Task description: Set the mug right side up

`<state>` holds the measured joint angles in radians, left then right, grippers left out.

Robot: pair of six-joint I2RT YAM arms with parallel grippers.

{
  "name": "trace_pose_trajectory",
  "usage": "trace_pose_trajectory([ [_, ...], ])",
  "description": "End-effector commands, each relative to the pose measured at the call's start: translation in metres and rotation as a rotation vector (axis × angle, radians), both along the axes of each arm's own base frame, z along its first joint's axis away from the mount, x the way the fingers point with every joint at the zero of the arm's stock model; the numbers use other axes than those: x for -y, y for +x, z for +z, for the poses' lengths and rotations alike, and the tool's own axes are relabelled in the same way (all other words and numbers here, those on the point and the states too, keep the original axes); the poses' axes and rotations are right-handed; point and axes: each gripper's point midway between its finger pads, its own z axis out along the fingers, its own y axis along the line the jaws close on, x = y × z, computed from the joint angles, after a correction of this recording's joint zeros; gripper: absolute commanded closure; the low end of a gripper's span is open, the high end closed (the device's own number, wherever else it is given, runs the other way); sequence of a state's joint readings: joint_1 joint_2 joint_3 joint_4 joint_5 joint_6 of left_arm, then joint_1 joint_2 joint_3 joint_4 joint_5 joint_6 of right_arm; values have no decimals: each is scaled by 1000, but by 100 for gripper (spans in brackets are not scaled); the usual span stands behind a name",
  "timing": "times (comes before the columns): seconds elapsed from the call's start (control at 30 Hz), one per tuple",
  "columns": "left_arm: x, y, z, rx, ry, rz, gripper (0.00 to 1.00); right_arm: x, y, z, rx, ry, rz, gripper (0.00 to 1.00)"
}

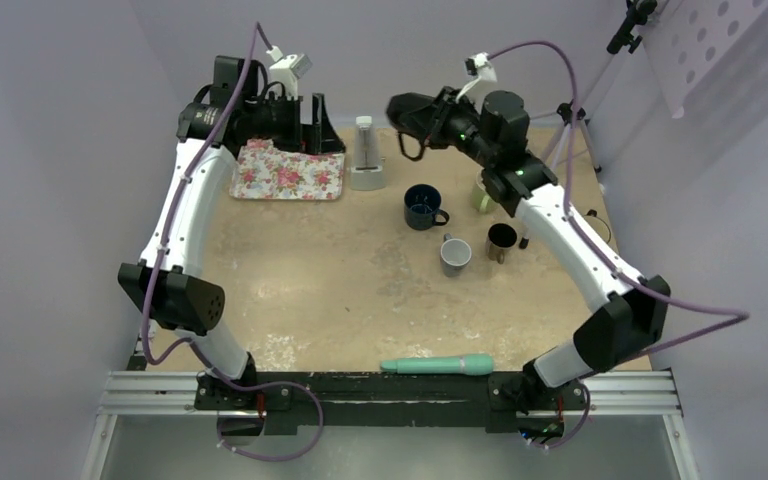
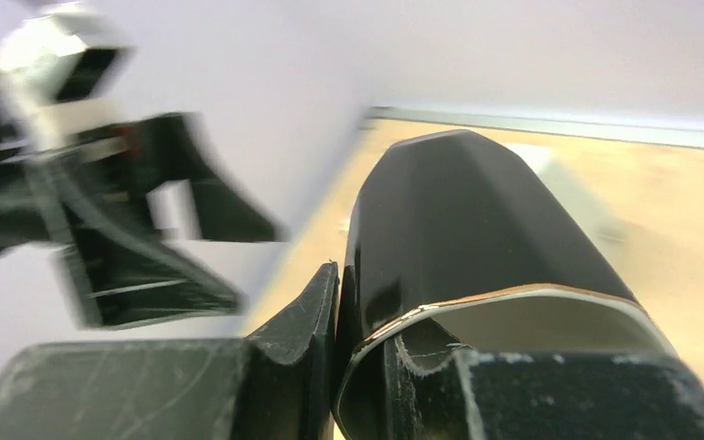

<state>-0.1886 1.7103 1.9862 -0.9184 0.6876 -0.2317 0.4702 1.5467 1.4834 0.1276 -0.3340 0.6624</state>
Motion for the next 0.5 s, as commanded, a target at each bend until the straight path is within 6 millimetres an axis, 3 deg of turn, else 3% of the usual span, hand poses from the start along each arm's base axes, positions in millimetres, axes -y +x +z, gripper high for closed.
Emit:
trace_pose_trajectory([
  [0.0, -59, 2, -2, 189, 346, 93, 0, 128, 5, -30, -61, -509, -500, 100],
  [0.2, -83, 7, -24, 167, 475, 157, 0, 231, -44, -112, -458, -857, -720, 100],
  [0.33, -86, 7, -33, 148, 495, 162, 0, 272, -75, -154, -632, -859, -752, 100],
  [0.47, -89, 8, -41, 131, 515, 171, 0, 309, -92, -205, -803, -828, -789, 100],
])
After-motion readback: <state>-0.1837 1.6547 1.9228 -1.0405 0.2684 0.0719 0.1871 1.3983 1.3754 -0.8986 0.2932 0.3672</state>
